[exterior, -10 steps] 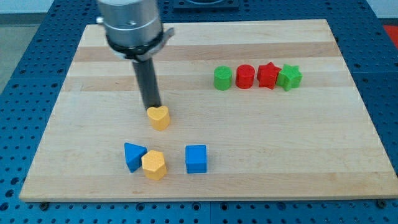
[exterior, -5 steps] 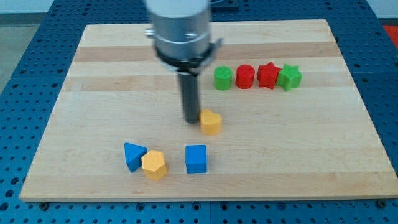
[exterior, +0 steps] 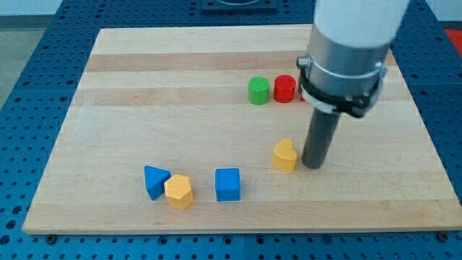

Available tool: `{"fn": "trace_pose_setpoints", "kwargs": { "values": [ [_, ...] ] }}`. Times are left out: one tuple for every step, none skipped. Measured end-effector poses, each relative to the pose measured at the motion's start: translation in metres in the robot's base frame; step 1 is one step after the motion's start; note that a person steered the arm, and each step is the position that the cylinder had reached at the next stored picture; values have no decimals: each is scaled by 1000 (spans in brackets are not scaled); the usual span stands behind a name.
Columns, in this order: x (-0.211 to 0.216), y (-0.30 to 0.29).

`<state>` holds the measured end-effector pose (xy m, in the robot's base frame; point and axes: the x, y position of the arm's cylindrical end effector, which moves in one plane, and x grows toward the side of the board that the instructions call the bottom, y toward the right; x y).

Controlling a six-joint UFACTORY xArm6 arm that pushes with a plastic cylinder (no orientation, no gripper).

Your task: Push the yellow heart to the right side of the blue cube

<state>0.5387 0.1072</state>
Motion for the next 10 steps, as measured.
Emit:
{"fn": "trace_pose_setpoints", "kwargs": {
  "values": [
    [-6,4],
    [-47,4],
    [-51,-26],
    [-32,-48],
    [-4,-48],
    [10,-46],
    [7,-36],
    [13,-8],
    [31,9],
    [32,9]
  ]
}}
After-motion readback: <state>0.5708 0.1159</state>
